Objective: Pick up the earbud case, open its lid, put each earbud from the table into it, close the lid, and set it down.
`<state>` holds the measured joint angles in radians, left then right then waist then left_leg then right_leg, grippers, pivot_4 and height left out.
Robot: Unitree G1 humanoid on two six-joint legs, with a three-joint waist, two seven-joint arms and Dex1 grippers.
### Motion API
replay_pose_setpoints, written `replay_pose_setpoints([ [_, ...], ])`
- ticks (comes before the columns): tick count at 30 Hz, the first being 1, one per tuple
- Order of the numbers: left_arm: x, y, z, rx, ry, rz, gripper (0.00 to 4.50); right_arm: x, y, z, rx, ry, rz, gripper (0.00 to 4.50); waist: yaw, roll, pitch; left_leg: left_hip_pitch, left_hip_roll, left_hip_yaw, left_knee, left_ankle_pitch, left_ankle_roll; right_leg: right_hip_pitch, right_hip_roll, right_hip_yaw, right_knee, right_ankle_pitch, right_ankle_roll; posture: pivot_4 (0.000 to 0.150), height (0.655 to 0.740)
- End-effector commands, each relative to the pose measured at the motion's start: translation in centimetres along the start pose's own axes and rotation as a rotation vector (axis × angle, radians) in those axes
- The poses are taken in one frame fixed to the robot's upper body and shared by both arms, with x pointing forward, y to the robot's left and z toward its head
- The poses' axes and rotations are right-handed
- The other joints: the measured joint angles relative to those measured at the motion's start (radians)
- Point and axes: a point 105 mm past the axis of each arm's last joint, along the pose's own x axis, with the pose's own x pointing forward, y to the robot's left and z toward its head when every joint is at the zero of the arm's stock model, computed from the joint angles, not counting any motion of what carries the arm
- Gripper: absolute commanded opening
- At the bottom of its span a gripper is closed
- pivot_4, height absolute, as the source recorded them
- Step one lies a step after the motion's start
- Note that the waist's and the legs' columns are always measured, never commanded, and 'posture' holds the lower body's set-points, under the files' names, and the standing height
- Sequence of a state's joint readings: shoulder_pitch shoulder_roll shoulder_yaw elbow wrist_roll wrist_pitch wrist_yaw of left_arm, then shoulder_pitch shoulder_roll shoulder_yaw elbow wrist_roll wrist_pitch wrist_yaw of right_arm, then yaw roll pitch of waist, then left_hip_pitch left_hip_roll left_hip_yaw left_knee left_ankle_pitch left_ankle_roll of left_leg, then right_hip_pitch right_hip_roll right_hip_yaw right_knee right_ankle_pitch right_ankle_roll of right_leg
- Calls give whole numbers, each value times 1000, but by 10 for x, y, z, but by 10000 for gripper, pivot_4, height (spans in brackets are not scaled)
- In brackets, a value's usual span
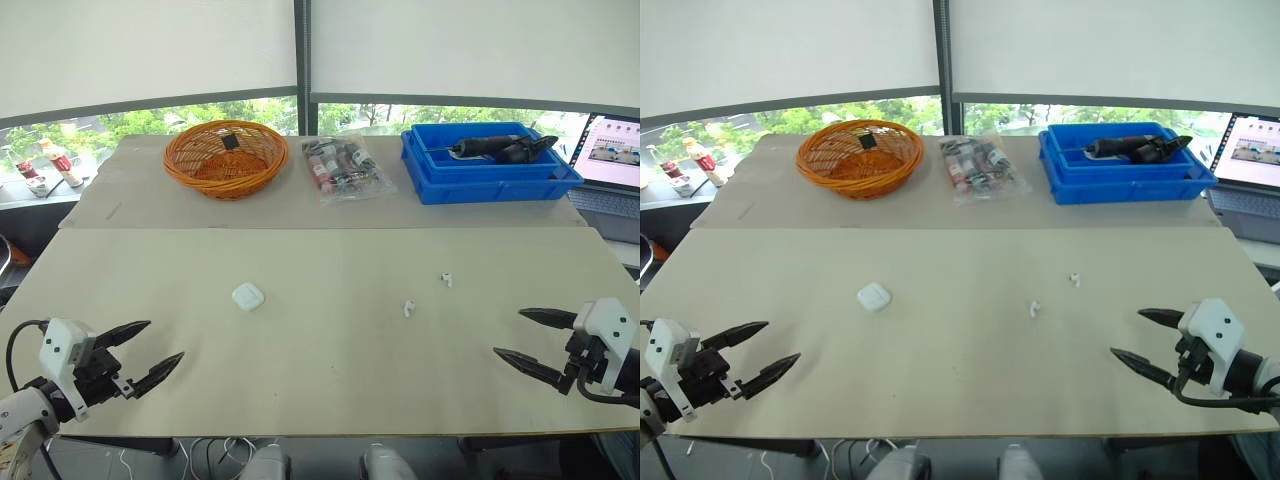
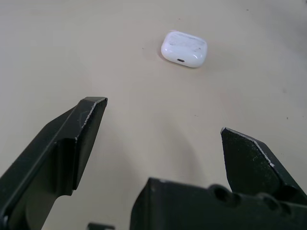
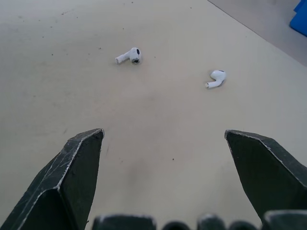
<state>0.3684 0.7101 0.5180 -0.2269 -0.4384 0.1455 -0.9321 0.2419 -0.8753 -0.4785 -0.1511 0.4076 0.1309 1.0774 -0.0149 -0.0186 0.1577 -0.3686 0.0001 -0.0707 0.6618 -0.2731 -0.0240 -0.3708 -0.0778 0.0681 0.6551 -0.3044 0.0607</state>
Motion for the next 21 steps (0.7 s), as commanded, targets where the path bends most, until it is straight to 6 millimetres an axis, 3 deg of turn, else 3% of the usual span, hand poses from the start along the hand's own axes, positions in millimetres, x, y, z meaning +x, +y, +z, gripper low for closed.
replay_pose_setpoints([
  [1,1,1,11,-1,-35,24,45000,3,-1,11,-32,-42,0,44780,0,0,0,0,0,0,0,0,0,0,0,0,0,0,0,1500,7400],
  [8,42,-25,32,-14,-105,15,45000,17,18,36,-47,-94,123,44780,2,0,0,0,0,-2,0,0,0,0,0,0,1,0,0,1500,7400],
  [12,62,-34,31,9,-98,-39,45000,28,39,65,-68,-137,257,44780,-1,0,0,0,0,-3,0,0,0,0,0,0,1,0,0,1500,7400],
  [17,85,-31,26,54,-77,-94,45000,39,57,96,-112,-191,358,44780,1,0,0,0,0,-3,0,0,0,0,1,0,1,0,0,1500,7400],
  [21,100,-20,20,62,-52,-88,45000,43,64,109,-134,-220,397,44780,6,0,0,-1,-1,-3,1,0,0,0,0,-1,1,0,0,1500,7400],
])
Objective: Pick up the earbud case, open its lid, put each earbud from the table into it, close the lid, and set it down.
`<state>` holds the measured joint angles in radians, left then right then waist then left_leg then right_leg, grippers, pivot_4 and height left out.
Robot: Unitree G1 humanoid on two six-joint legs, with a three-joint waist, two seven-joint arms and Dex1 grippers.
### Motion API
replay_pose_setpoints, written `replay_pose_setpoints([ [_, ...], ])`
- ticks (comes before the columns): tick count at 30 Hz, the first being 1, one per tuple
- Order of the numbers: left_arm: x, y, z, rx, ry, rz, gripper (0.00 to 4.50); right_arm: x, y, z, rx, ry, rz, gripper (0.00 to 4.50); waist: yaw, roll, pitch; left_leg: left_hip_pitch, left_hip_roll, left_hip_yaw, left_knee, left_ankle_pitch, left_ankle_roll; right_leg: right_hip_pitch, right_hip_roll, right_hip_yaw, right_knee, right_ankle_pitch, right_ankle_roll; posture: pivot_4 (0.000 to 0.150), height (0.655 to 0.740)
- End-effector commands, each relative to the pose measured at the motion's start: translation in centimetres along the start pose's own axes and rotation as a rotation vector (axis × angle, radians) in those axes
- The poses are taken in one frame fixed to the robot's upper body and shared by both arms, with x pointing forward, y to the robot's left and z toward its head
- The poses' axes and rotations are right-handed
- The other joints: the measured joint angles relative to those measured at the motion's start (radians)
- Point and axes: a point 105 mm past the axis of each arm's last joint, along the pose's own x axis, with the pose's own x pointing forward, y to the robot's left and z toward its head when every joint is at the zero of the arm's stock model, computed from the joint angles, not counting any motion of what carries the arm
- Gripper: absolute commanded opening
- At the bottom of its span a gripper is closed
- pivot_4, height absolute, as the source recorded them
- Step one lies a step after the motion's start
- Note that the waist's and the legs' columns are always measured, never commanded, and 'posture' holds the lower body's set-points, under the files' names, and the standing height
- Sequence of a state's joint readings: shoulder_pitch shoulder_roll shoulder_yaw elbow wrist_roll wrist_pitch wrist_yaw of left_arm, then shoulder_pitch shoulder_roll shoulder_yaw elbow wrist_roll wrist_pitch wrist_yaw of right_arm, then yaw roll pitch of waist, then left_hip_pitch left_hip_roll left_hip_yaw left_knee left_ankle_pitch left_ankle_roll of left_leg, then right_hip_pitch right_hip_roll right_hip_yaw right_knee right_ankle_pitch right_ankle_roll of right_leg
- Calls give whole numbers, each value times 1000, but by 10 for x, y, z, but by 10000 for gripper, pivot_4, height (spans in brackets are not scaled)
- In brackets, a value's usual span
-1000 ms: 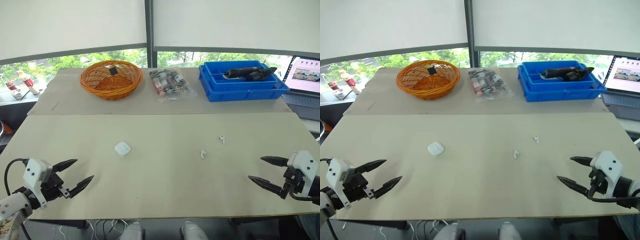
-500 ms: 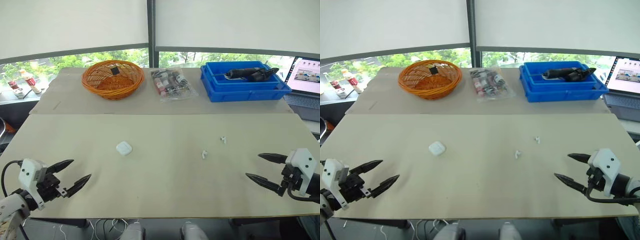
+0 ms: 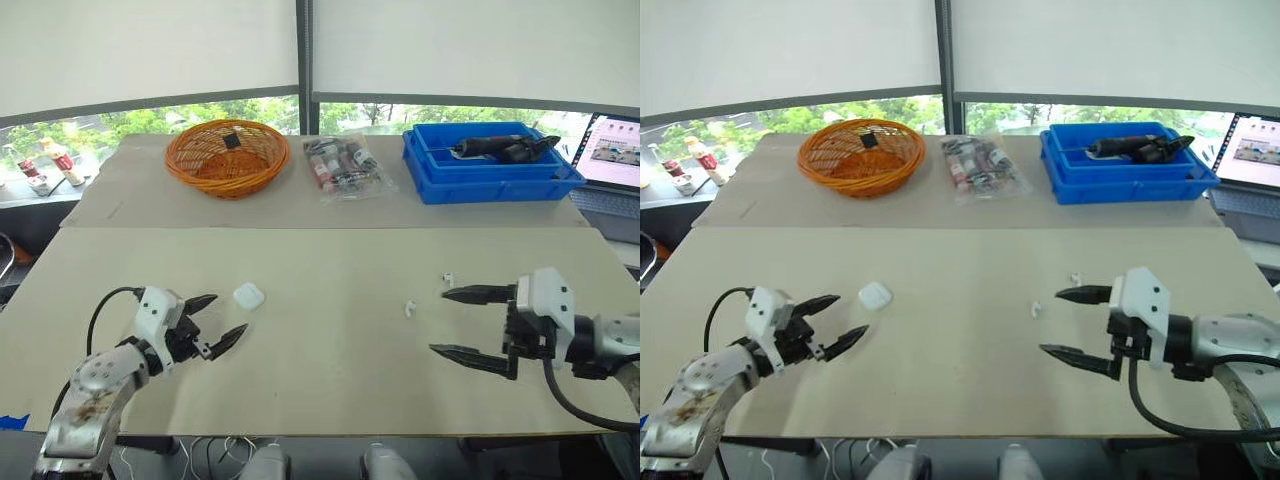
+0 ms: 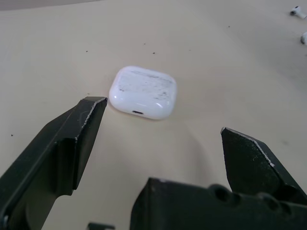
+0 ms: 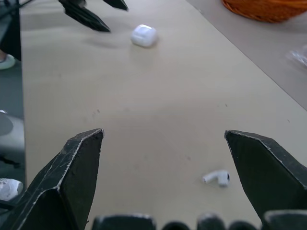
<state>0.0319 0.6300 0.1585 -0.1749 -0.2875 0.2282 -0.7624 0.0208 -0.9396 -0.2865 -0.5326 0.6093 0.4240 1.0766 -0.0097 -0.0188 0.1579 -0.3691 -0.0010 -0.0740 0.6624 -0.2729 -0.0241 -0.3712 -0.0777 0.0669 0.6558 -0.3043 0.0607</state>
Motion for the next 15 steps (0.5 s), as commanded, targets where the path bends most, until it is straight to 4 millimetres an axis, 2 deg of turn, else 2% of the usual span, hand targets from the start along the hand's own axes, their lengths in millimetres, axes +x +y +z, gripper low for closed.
replay_pose_setpoints([
  [1,6,9,1,41,3,-5,45000,4,4,15,-36,-23,34,44780,0,0,0,0,0,0,0,0,0,0,0,0,0,0,0,1500,7400],
  [8,33,14,-11,31,31,-81,45000,11,12,26,-59,-53,87,44780,-2,-1,0,0,0,-1,1,0,0,-1,0,0,1,0,0,1500,7400],
  [15,63,17,-8,12,50,-146,45000,16,13,27,-64,-63,104,44780,0,-1,0,-1,0,0,2,0,0,-1,0,-1,2,0,0,1500,7400],
])
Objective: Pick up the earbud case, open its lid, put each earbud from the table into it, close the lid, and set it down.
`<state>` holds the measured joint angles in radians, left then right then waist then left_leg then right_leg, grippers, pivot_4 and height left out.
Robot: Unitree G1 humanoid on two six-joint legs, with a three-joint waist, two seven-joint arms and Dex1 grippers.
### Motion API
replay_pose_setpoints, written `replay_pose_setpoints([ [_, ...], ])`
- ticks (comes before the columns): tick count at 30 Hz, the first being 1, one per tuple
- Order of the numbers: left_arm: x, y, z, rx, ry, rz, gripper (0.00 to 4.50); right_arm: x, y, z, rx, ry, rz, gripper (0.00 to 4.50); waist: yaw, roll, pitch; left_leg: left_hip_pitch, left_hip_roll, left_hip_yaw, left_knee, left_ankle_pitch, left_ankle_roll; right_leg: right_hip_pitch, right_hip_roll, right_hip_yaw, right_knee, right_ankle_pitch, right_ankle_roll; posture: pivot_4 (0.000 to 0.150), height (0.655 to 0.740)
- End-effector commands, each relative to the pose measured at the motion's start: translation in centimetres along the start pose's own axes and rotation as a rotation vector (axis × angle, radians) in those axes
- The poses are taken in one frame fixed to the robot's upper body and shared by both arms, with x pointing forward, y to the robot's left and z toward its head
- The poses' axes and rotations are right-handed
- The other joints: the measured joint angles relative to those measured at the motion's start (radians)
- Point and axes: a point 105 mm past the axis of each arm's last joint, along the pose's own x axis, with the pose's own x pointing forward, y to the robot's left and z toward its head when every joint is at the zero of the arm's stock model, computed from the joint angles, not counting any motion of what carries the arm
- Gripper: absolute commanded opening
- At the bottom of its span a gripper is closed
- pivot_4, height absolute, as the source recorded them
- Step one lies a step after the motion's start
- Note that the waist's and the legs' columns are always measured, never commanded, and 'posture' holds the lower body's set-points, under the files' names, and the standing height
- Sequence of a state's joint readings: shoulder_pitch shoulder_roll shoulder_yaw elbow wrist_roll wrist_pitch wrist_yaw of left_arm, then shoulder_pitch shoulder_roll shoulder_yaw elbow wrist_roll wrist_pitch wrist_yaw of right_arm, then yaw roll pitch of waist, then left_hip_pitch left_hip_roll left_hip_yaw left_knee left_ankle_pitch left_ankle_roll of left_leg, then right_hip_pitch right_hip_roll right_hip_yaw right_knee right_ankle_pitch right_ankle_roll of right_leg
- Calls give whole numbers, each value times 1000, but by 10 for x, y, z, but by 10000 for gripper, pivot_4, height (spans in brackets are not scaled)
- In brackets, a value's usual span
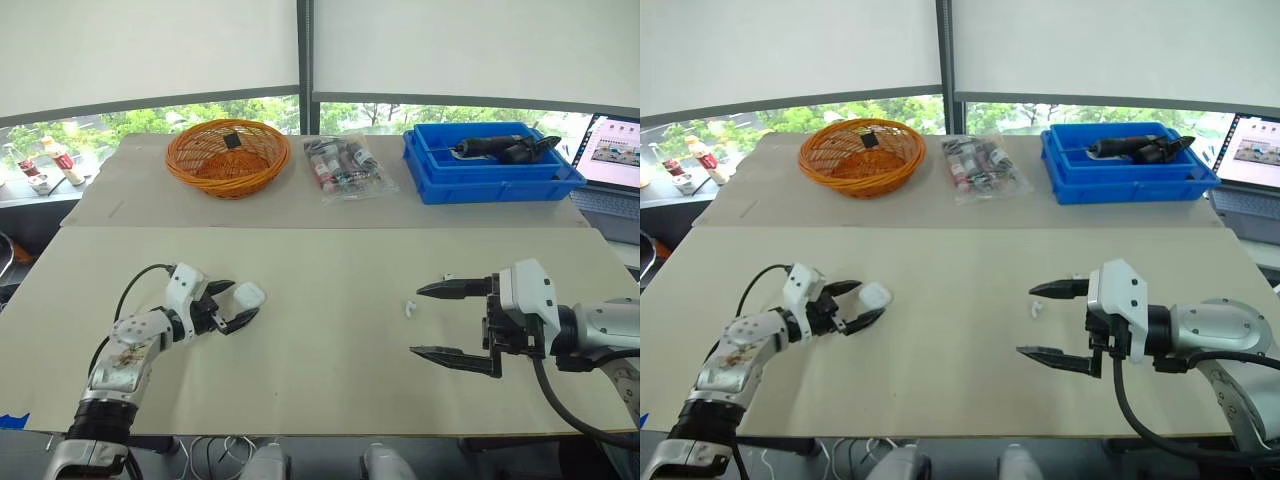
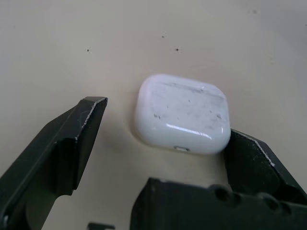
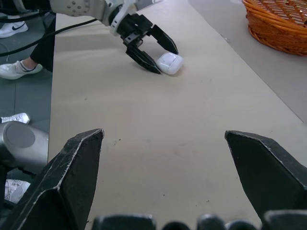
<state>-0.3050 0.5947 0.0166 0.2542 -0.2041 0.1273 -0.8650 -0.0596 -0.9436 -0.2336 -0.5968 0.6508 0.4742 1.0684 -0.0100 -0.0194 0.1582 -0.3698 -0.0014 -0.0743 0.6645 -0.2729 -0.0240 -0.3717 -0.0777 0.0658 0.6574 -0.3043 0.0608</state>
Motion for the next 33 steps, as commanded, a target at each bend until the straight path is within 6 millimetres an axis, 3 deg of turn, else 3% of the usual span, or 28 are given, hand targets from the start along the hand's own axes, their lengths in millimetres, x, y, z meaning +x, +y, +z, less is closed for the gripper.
replay_pose_setpoints([
  [1,13,-5,0,11,23,-59,45000,4,5,7,-26,-21,28,44780,1,0,0,0,0,0,0,0,0,0,0,0,0,0,0,1500,7400],
  [8,14,-8,-8,-7,99,-123,45000,5,7,6,-29,-20,31,44780,-2,0,0,0,0,0,1,0,0,0,0,0,1,0,0,1500,7400],
  [11,12,-7,-14,-9,133,-122,35957,5,8,7,-30,-22,26,45000,-2,0,0,0,0,0,1,0,0,0,0,0,1,0,0,1500,7400],
  [13,9,-7,-18,-1,155,-125,27261,5,8,7,-35,-24,19,45000,-2,0,0,0,0,0,1,0,0,0,0,0,1,0,0,1500,7400],
  [16,5,-14,-16,-11,137,-154,26978,5,7,7,-35,-20,8,45000,-6,0,0,1,0,-1,1,0,0,0,1,0,2,0,0,1500,7400],
  [19,5,-35,5,38,31,-247,26978,5,5,-2,20,37,-29,45000,-10,0,0,1,1,-2,1,0,0,0,1,0,2,0,0,1500,7400],
  [21,8,-59,25,112,-60,-333,26978,7,8,-11,105,80,-39,45000,-5,0,0,0,0,-3,1,0,0,0,0,1,1,0,0,1500,7400],
  [26,17,-111,65,341,-278,-456,26978,30,21,-16,402,29,-48,45000,10,-1,1,-5,0,-5,5,0,0,-1,-1,0,0,0,0,1500,7400],
  [33,25,-136,90,566,-486,-457,26978,68,27,-13,743,-59,-4,45000,3,-1,1,-4,1,-4,4,0,0,-1,1,0,0,0,0,1500,7400],
])
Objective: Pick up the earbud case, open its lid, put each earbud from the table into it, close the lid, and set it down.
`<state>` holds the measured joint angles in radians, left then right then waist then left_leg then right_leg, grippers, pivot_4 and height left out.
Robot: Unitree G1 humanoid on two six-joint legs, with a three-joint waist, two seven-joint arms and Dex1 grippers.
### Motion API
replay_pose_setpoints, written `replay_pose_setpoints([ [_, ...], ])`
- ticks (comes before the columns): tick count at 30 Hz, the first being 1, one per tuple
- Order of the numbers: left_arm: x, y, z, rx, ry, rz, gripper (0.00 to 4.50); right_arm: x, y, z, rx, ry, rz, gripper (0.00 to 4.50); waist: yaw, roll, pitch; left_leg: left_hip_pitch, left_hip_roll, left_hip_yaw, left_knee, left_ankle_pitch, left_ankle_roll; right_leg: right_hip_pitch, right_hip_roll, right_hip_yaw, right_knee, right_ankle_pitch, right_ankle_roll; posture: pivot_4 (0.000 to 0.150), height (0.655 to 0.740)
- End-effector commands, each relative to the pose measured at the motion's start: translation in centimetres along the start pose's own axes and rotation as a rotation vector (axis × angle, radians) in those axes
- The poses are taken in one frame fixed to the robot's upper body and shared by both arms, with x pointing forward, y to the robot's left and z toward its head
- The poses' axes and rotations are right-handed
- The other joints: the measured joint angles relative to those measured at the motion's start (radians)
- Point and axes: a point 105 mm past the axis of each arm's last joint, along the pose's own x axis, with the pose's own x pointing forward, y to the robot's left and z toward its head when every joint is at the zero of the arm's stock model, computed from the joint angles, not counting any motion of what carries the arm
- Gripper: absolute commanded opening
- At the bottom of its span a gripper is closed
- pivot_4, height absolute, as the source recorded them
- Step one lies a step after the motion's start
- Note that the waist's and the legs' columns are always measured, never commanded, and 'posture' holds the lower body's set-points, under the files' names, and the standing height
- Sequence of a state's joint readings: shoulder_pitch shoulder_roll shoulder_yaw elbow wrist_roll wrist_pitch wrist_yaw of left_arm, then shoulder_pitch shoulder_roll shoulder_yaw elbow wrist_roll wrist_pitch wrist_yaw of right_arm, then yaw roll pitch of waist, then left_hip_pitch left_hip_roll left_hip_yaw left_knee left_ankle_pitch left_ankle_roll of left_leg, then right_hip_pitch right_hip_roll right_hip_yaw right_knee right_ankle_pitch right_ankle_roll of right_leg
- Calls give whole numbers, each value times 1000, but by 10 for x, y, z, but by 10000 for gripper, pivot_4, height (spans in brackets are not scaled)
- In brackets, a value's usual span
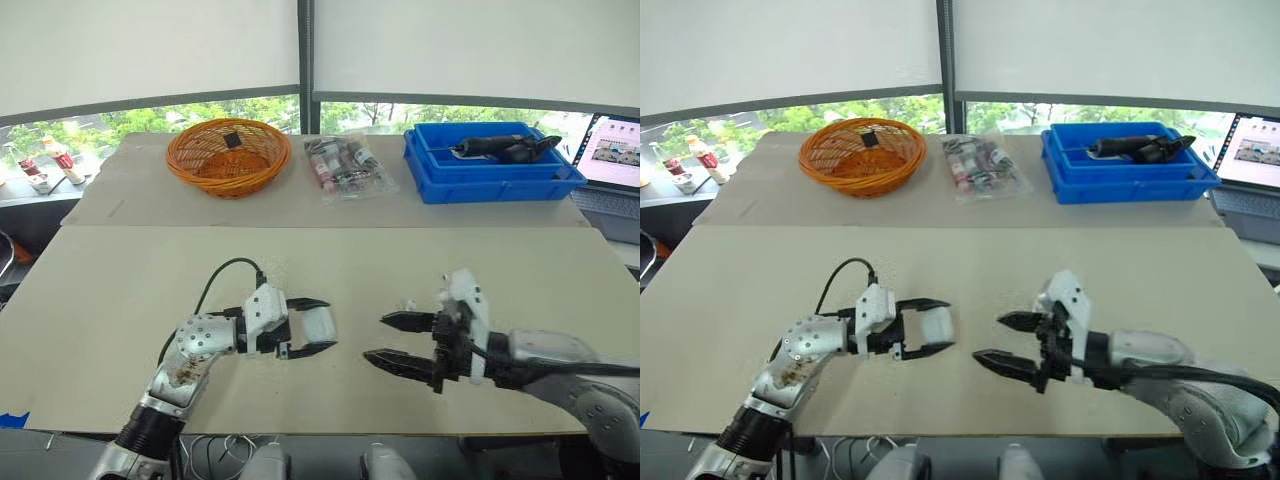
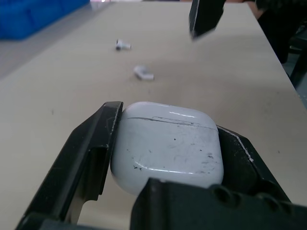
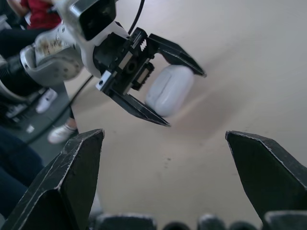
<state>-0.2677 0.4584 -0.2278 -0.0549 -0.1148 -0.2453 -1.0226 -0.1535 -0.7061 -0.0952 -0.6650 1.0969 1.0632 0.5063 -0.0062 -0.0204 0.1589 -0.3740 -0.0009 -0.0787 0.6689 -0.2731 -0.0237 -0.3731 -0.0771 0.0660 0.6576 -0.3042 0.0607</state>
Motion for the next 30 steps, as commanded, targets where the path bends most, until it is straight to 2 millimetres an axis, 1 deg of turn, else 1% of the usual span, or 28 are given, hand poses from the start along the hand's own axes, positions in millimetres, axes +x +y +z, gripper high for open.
replay_pose_setpoints([
  [1,8,1,17,144,-87,4,26978,17,5,4,139,-33,39,45000,-3,0,0,0,0,0,0,0,0,0,0,0,0,0,0,1500,7400],
  [4,12,4,25,199,-138,20,26978,27,6,9,184,-52,52,45000,-6,0,0,-2,-1,0,1,0,0,-2,-1,0,0,0,0,1500,7400],
  [9,13,7,32,238,-176,34,26978,35,5,10,224,-43,68,45000,-7,0,0,-14,-1,0,8,0,0,-15,0,0,8,0,0,1500,7400],
  [12,13,7,33,250,-185,33,26978,38,5,10,238,-35,83,45000,-8,0,0,-14,-1,0,9,0,0,-15,0,0,8,0,0,1500,7400],
  [13,13,6,34,256,-187,28,26978,38,5,9,243,-32,86,39261,-8,0,0,-14,-1,0,9,0,0,-15,0,0,8,0,0,1500,7400],
  [22,14,3,39,248,-234,26,26978,39,7,10,269,-33,128,8954,-8,0,0,-15,-1,0,9,0,0,-15,1,0,8,0,0,1500,7400],
  [23,14,2,40,242,-240,22,26978,39,8,10,269,-31,130,7532,-8,0,0,-14,-1,0,9,0,0,-15,1,0,8,0,0,1500,7400],
  [25,14,2,44,253,-268,33,26978,39,9,11,272,-34,138,7558,-9,0,0,-15,-1,0,9,0,0,-15,1,0,8,0,0,1500,7400],
  [28,13,3,41,232,-263,37,26978,39,10,11,265,-24,148,7557,-8,0,0,-15,-1,0,9,0,0,-15,1,0,8,0,0,1500,7400],
  [30,12,8,37,211,-238,62,37597,39,11,11,256,-16,151,7557,-8,0,0,-15,-1,0,9,0,0,-15,1,0,8,0,0,1500,7400],
])
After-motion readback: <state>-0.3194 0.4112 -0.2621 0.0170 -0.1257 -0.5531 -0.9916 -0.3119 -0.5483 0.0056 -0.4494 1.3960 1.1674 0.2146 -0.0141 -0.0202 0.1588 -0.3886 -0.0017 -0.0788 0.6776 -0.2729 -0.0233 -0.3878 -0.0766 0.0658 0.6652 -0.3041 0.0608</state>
